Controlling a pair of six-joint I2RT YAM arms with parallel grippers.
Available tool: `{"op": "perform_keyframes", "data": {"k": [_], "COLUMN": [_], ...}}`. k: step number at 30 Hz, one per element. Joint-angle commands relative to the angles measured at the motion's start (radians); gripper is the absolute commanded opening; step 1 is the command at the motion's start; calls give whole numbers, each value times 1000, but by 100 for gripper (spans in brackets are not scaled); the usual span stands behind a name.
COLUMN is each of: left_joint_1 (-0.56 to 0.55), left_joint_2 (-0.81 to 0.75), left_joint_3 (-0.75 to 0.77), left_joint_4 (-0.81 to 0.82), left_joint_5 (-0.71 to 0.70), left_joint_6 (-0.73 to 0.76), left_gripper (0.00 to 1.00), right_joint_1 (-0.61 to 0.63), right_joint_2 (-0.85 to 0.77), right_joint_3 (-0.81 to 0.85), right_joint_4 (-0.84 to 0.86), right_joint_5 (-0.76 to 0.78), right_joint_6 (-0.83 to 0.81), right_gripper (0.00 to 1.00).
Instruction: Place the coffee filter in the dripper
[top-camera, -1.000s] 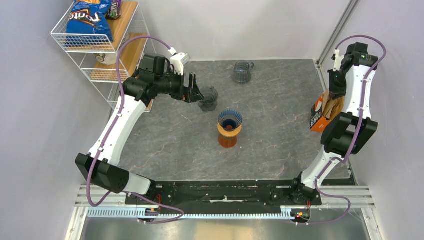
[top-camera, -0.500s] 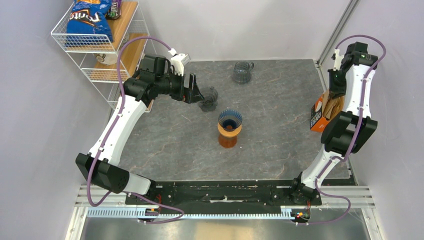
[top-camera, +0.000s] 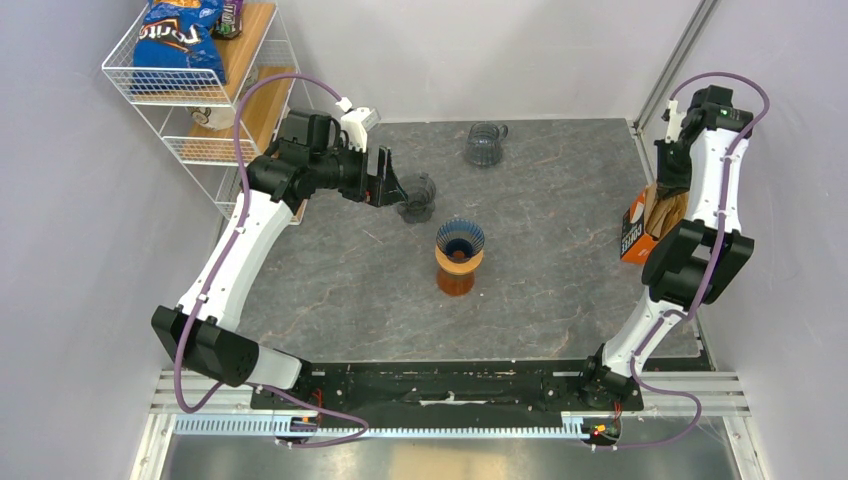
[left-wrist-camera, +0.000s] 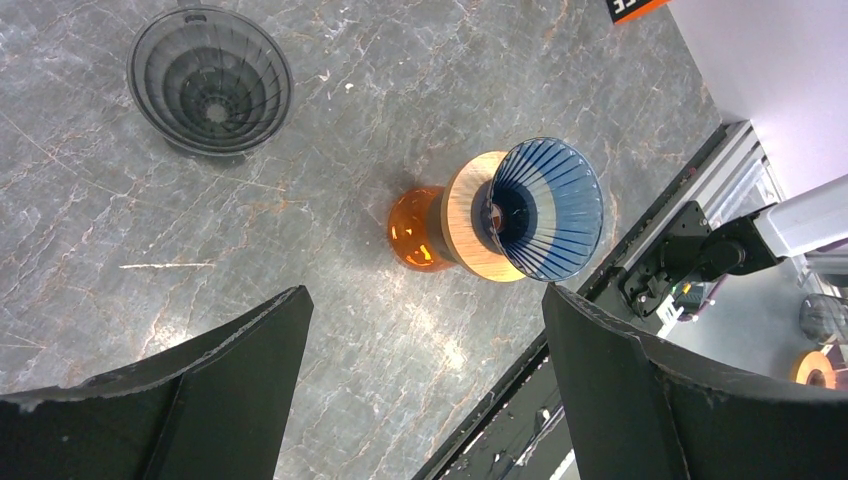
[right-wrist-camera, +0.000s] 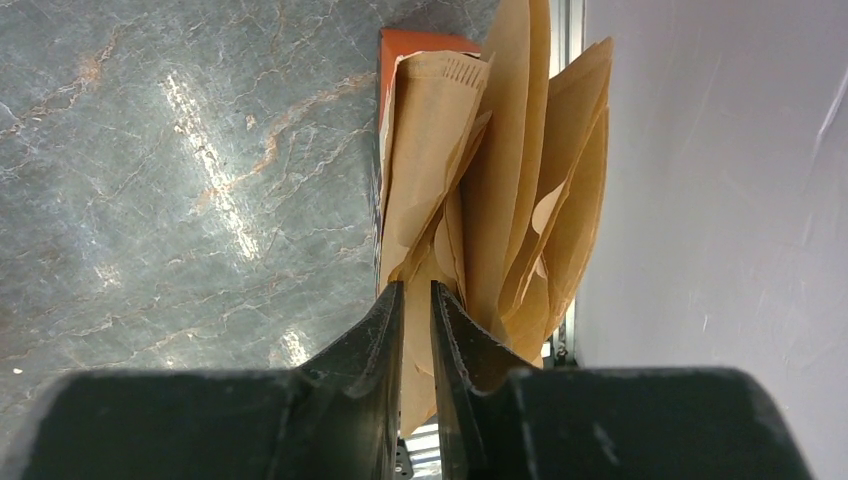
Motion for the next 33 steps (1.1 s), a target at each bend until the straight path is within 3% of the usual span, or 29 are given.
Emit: {"op": "perform_keyframes", "data": {"k": [1, 33], "left_joint_1": [4, 4], "left_joint_2": [-25, -20], "left_joint_3": [-5, 11], "left_joint_4": [32, 32], "left_joint_5": [29, 39], "left_joint_6": [-31, -38], "left_gripper": [93, 93], "right_joint_1": [-3, -2], "right_joint_2": [9, 1], "right_joint_3": [42, 14], "right_joint_4": [28, 63], "right_joint_5": [-36, 35], "right_joint_6": [16, 37], "right_gripper": [22, 12]}}
